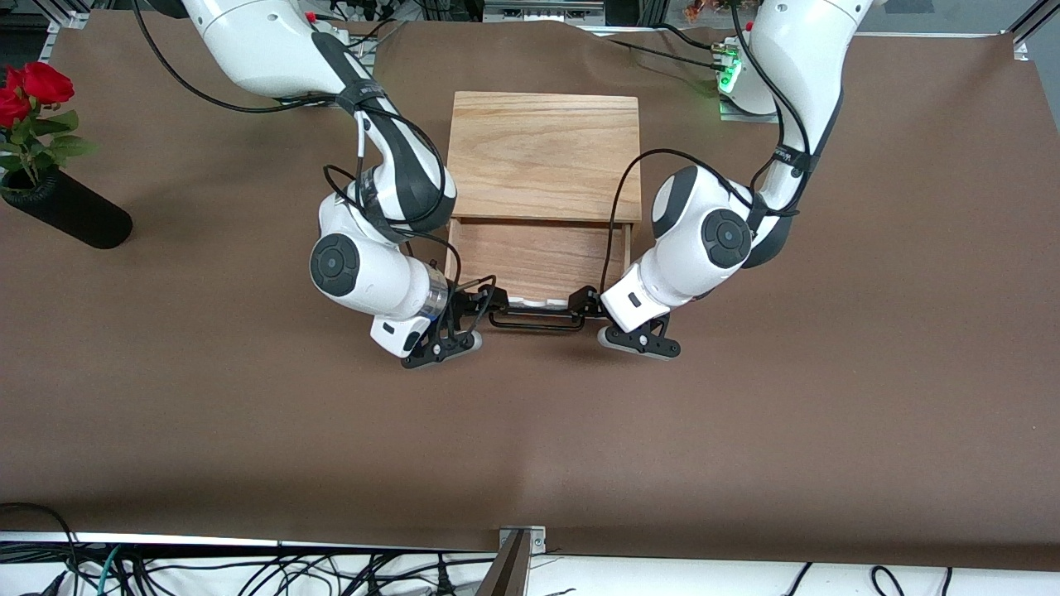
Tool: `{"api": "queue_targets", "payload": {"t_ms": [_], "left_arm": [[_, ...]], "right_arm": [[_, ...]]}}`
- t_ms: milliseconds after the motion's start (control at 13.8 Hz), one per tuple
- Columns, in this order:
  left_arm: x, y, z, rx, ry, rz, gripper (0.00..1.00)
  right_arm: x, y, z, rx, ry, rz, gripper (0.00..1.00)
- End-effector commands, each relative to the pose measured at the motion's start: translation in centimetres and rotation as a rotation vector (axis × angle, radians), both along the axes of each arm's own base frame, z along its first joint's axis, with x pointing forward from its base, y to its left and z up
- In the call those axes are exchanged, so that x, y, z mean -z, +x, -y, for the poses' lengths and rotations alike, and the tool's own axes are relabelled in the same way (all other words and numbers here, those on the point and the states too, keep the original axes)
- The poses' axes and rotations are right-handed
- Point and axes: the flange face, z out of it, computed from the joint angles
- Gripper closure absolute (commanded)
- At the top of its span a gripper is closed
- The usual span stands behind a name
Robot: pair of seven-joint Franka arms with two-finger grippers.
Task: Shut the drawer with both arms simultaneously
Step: 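Position both grippers against the white drawer front beside the black handle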
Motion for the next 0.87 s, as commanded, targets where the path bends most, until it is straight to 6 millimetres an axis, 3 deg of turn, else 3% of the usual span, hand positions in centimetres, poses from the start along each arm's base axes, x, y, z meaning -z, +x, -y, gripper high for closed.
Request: {"api": "queue_targets", "payload": {"t_ms": [0, 794], "left_arm": [[1.0, -0.8, 1.4, 0.015, -0.008, -0.027, 0.0], [1.3, -1.5, 1.4, 0.03, 0.005, -0.072, 0.0]], "right_arm": [[0.2, -0.8, -1.6, -0.018, 0.021, -0.024, 0.0], [1.6, -3.3, -3.6, 0.004, -0.02, -0.126, 0.0]]}}
